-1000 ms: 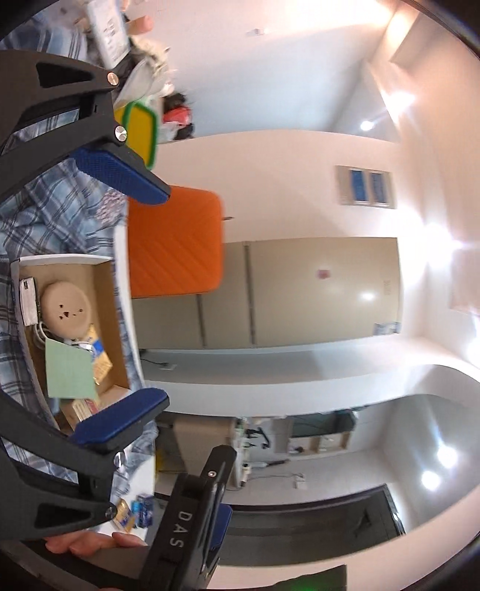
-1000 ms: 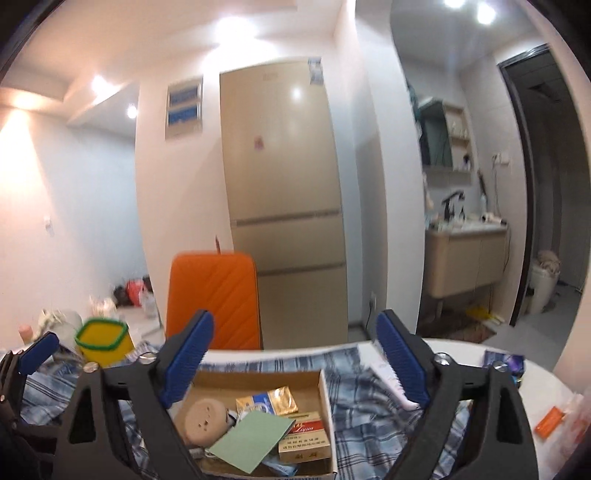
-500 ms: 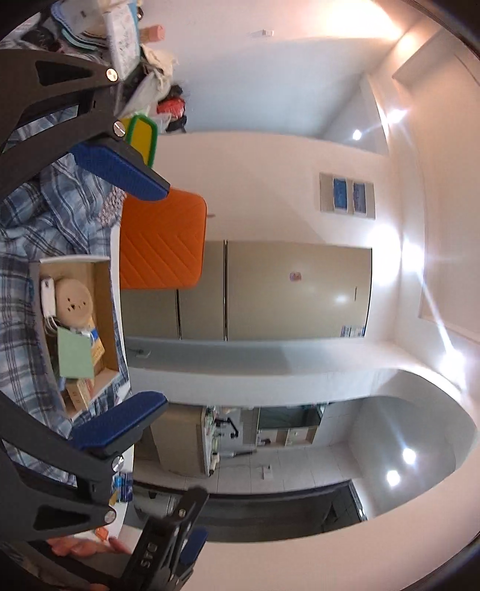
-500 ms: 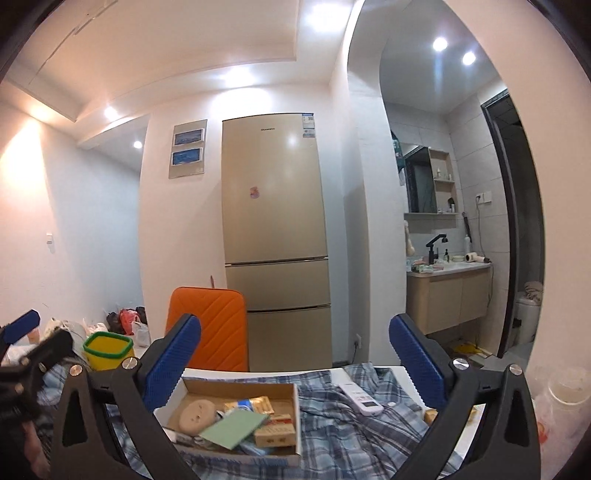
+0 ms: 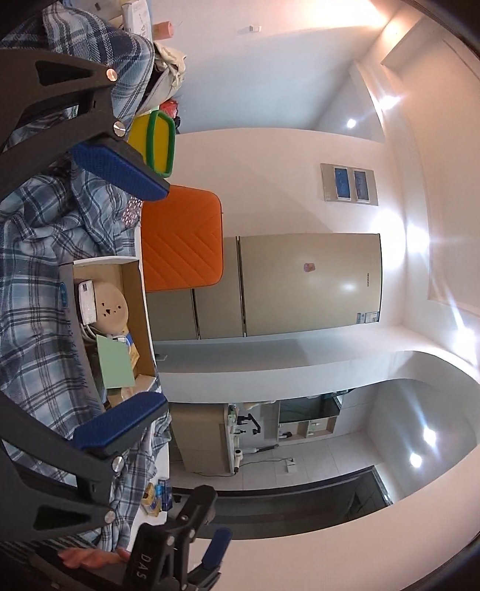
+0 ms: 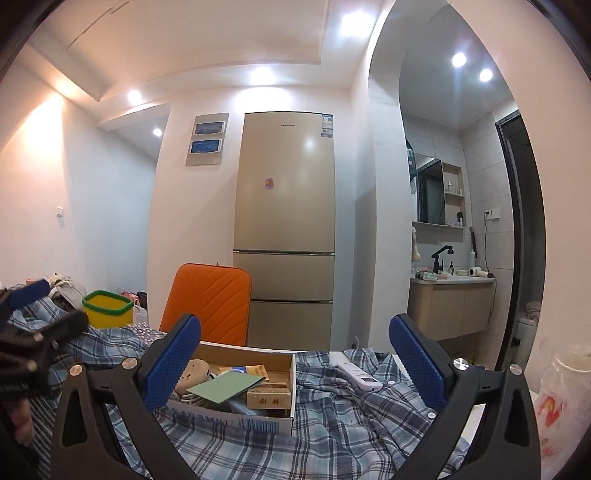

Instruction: Organize soft objects

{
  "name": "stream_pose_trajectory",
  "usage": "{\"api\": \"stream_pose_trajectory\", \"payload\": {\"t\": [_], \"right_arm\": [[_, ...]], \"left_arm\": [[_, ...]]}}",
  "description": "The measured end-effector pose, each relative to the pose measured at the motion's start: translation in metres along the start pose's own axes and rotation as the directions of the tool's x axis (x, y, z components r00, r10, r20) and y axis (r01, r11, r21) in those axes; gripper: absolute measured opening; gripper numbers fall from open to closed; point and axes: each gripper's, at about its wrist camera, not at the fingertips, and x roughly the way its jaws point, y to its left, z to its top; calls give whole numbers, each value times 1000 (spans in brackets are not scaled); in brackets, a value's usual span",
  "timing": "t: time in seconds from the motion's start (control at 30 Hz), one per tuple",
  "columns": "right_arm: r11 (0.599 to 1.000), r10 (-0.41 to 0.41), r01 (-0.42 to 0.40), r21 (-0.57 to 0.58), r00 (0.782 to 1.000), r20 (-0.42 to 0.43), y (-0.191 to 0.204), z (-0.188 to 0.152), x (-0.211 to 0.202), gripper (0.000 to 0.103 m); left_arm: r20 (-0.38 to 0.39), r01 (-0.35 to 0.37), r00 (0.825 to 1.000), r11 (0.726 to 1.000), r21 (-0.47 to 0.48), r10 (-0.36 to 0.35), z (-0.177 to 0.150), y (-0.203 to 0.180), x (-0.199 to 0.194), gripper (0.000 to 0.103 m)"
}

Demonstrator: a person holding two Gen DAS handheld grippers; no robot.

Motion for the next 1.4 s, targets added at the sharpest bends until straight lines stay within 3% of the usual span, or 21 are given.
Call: {"api": "stream_pose_trajectory", "payload": {"t": [0.37, 0.63, 1.4], "right_arm": [[1000, 4, -3, 25, 999, -40, -6, 1, 12, 103], [1000, 2, -1, 11, 999, -50, -3, 1, 16, 103], [998, -6, 12, 61, 996, -92, -13, -3, 25, 103]], "left_arm": [[77, -37, 996, 999, 18, 35, -1, -5, -17, 103], [78, -24, 997, 999, 36, 21, -2, -9, -16, 103], [15, -78, 997, 996, 50, 77, -4, -11, -3, 103]]}}
